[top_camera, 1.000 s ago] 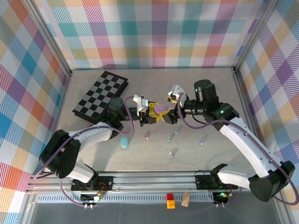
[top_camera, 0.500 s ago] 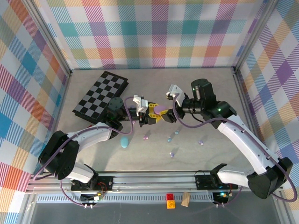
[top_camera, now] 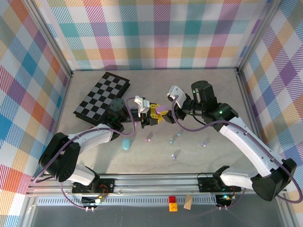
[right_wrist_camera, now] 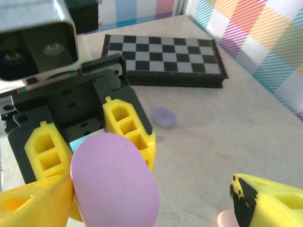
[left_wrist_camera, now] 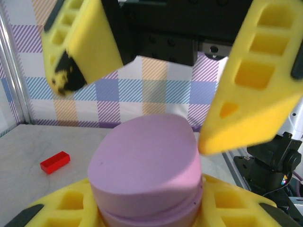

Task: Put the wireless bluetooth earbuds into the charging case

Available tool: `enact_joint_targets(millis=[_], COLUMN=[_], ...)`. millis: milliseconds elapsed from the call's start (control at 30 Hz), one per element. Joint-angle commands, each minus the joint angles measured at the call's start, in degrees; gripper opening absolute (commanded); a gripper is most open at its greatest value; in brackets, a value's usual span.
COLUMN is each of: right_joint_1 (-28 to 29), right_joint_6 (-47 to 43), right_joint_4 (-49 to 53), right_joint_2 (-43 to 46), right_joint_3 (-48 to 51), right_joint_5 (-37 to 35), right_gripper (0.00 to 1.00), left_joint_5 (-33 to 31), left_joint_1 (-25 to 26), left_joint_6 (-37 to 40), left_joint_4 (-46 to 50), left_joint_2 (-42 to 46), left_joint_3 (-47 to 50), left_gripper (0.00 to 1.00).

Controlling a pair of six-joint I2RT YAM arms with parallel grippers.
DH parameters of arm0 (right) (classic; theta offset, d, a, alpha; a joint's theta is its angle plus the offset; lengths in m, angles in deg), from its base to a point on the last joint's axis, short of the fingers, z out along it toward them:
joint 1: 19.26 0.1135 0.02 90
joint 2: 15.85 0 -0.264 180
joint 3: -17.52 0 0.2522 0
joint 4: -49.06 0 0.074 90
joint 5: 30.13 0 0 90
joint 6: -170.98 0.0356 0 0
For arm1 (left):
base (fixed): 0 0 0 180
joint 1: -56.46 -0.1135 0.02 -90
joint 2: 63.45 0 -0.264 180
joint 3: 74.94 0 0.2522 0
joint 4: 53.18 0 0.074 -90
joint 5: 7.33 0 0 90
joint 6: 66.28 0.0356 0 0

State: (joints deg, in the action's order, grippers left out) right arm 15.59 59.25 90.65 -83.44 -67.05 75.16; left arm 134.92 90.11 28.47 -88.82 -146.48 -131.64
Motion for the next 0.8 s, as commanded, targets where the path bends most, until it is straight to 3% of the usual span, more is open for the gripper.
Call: enact_joint_targets(millis=[0, 433, 633, 767], right_joint_1=[-0.40, -0.40, -0.87, -4.43], right_joint_6=[1.39, 7.15, 12.11, 21.21], right_joint_4=[-6.37, -4.92, -6.75, -10.74], right_joint_2=[2.33, 2.21, 4.82, 8.78], right_joint_3=[0.53, -1.84, -0.04, 4.72], right_joint_5=[-6.49, -9.02, -3.35, 0.74], right_gripper=[0.85, 0.84, 0.85, 0.85], left_joint_5=[2.95, 1.84, 1.02, 0.17], left_joint_1=[0.18, -0.23, -1.80, -3.35], left_joint_6=[0.96, 1.48, 1.66, 1.66], left_joint_4=[-1.56, -1.96, -2.16, -3.62], left_joint_2=[1.72, 2.33, 1.82, 1.53], left_joint_3=[-0.73, 0.22, 0.78, 1.43], left_gripper=[0.34, 0.34, 0.34, 0.34])
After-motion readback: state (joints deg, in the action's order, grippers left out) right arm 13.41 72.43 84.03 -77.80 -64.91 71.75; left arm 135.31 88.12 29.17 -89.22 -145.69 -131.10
